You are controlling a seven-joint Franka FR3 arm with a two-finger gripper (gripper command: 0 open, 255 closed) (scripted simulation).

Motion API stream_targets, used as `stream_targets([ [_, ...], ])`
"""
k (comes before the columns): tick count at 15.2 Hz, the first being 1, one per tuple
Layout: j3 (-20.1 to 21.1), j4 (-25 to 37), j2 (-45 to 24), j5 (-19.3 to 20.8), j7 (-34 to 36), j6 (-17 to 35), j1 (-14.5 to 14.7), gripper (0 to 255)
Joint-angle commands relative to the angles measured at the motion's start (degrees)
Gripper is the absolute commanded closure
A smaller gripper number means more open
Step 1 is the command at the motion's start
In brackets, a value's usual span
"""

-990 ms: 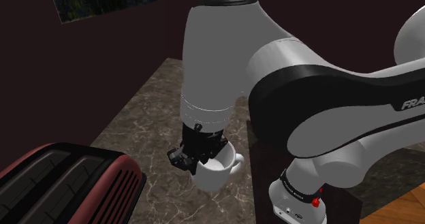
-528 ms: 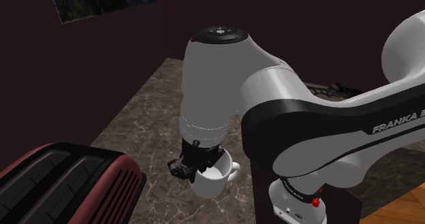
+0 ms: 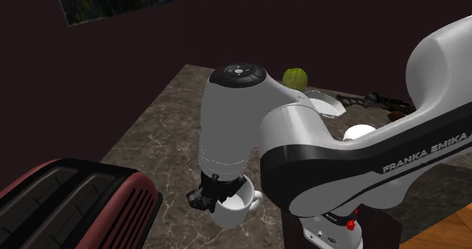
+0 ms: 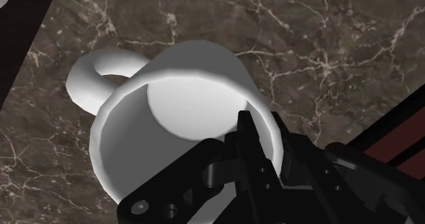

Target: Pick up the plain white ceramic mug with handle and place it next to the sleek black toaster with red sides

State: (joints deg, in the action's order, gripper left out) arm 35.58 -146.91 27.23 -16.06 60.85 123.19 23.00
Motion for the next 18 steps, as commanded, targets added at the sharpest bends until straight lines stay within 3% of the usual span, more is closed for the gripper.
stream_targets([
  [1, 0.63, -0.91, -0.96, -0.01, 0.24, 1.91, -0.13, 255],
  [7, 2.44, -3.29, -4.19, 0.33, 1.03, 7.41, -0.80, 255],
  [15, 2.44, -3.29, -4.20, 0.34, 1.03, 7.41, -0.80, 255],
  [16, 2.44, -3.28, -4.20, 0.34, 1.03, 7.41, -0.80, 0],
  [18, 2.44, -3.28, -4.20, 0.34, 1.04, 7.41, -0.80, 0],
])
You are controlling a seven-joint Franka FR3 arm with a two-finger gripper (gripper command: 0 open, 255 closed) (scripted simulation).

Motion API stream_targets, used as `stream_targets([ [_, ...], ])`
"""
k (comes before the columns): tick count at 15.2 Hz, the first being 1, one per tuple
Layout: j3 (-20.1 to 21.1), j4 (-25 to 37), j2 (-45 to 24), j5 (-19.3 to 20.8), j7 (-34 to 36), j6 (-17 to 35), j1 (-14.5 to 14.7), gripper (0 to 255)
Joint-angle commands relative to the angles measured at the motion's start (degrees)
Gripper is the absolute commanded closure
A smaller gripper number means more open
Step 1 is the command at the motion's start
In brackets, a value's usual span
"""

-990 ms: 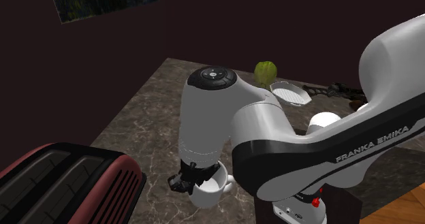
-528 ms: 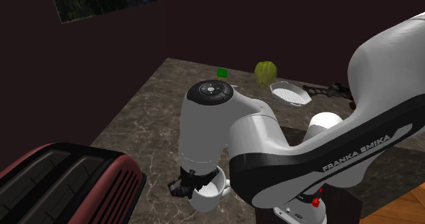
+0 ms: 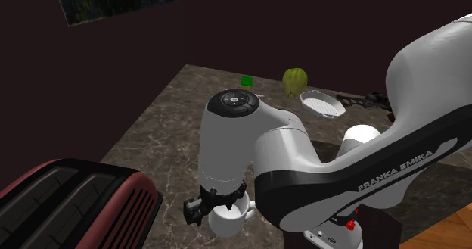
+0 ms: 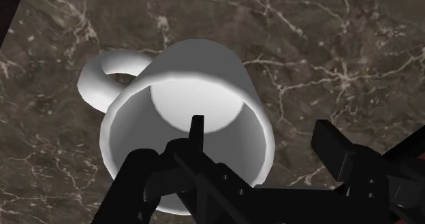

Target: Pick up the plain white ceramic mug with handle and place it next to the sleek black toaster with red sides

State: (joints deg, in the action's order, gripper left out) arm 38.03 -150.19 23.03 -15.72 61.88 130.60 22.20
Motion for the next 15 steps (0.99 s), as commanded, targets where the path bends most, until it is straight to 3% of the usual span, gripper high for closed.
stream_targets([
  [1, 0.00, 0.00, 0.00, 0.00, 0.00, 0.00, 0.00, 0],
  [3, 0.00, 0.00, 0.00, 0.00, 0.00, 0.00, 0.00, 0],
  [7, -2.68, 4.10, 4.98, -0.43, -0.97, -8.90, 0.96, 0],
  [15, -2.71, 4.10, 4.97, -0.41, -0.96, -8.89, 0.99, 0],
])
